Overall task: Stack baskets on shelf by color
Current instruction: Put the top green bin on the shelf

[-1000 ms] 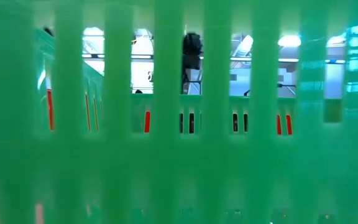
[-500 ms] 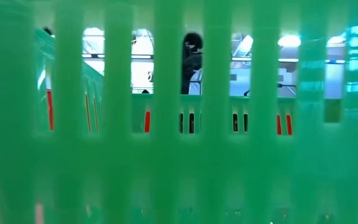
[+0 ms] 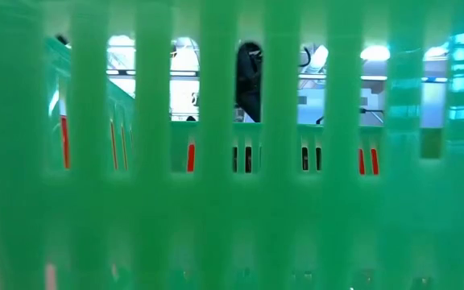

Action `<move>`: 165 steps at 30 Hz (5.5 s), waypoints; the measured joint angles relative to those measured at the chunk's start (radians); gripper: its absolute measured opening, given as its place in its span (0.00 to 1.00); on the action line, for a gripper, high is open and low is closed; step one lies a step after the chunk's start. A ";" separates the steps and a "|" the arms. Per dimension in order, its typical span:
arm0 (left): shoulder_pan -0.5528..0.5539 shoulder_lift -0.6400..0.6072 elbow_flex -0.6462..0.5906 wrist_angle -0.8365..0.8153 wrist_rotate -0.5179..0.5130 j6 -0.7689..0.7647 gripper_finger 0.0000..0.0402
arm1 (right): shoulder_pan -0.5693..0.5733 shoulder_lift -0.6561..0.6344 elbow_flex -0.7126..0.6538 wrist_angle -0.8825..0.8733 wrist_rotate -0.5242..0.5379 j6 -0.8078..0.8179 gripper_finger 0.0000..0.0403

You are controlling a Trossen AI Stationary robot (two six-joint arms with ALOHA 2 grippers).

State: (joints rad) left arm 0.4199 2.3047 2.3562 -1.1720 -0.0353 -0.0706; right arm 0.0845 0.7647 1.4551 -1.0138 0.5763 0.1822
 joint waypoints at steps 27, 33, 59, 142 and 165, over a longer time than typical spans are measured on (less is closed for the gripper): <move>0.011 0.000 -0.002 -0.044 0.000 1.133 0.25 | 0.000 0.000 0.000 -0.010 -0.052 -0.007 0.00; -0.005 0.006 -0.035 -0.056 -0.085 1.262 0.21 | 0.000 0.000 0.000 -0.010 -0.052 -0.007 0.00; -0.118 -0.011 -0.003 -0.187 -0.176 -0.302 0.19 | 0.000 0.000 0.000 0.006 -0.057 -0.007 0.00; 0.040 -0.009 -0.012 -0.222 0.038 0.500 0.00 | 0.000 -0.007 0.000 0.003 -0.057 0.008 0.00; 0.089 -0.010 -0.012 -0.074 -0.115 0.445 0.38 | 0.000 0.014 0.000 0.009 -0.055 0.054 0.00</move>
State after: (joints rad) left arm 0.5092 2.2951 2.3444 -1.2458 -0.1507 0.3742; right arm 0.0845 0.7792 1.4551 -1.0050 0.5213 0.2359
